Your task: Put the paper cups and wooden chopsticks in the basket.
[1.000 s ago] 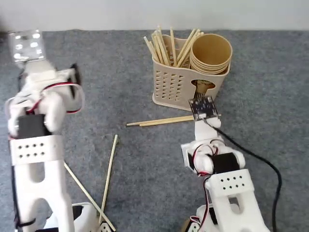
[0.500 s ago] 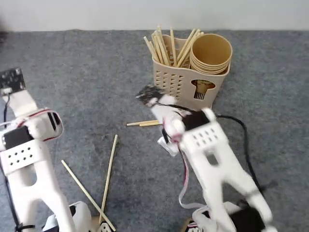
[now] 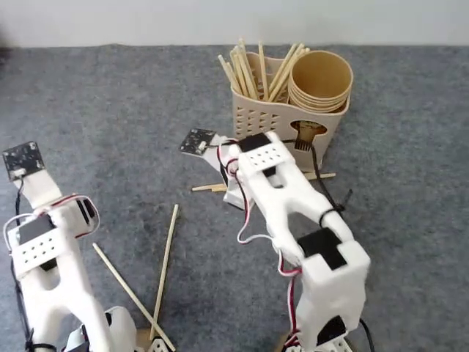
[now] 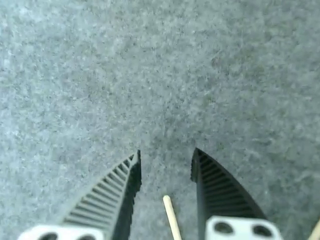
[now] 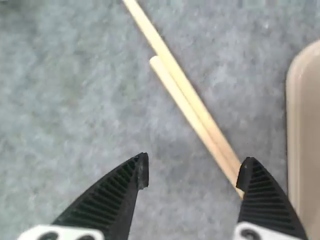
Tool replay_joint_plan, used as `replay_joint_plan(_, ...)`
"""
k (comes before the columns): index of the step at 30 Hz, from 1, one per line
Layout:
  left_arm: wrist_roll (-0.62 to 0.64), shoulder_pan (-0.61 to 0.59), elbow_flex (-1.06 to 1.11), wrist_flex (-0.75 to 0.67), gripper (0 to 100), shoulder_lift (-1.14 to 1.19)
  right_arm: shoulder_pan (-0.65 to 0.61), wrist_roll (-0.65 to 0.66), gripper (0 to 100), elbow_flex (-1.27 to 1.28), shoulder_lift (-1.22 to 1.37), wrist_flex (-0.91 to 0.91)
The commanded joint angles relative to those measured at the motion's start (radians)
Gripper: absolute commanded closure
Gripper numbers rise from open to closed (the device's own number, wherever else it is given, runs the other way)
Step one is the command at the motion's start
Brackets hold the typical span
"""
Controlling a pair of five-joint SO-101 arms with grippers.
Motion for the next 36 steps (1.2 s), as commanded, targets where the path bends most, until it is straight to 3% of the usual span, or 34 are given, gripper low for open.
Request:
replay_joint_plan(1, -0.012, -0.002, 0.018, -0.049, 83, -0.031, -0.031, 0.012, 70.4, -0.101, 0.022, -0.013)
replay_joint_plan(13, -0.015, 0.0, 0.053, -0.063, 84, -0.031, -0.059, 0.006, 70.6, -0.333, 0.277, -0.004)
replay_joint_plan(22, -0.015, 0.0, 0.054, -0.063, 84, -0.028, -0.059, 0.005, 99.3, -0.361, 0.297, 0.044)
replay_joint_plan(29, -0.015, -0.002, 0.062, -0.063, 84, -0.029, -0.065, -0.069, 99.1, -0.362, 0.275, 0.122)
replay_joint_plan(36, -0.017, -0.002, 0.062, -0.063, 84, -0.029, -0.067, -0.081, 99.1, -0.362, 0.085, 0.222)
